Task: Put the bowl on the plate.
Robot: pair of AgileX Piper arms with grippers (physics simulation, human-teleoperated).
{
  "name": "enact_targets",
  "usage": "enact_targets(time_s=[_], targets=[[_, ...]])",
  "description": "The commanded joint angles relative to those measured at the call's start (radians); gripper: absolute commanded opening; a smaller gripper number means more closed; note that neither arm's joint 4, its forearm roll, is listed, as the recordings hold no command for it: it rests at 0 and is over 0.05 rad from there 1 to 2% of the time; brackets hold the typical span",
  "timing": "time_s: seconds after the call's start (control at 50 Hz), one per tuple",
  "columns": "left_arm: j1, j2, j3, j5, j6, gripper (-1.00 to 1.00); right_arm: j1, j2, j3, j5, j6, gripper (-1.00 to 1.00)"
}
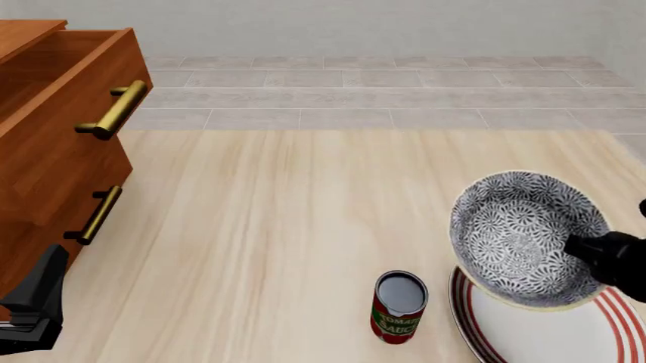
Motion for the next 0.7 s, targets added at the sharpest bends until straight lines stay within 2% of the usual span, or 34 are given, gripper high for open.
enact_targets(time_s=[0.02, 0.22, 0.34, 0.7], targets=[[0.0, 0.0, 0.0, 0.0, 0.0, 1.0, -0.058, -0.16, 0.072, 0.092, 0.025, -1.0], [0.0, 0.0, 0.0, 0.0, 0.0, 1.0, -0.12, -0.217, 0.09, 0.14, 0.022, -1.0], [0.0, 0.0, 0.0, 0.0, 0.0, 1.0, -0.162, -0.231, 0.136, 0.116, 0.031, -1.0], [0.0, 0.0, 0.0, 0.0, 0.0, 1.0, -0.199, -0.246, 0.26, 0.038, 0.065, -1.0]])
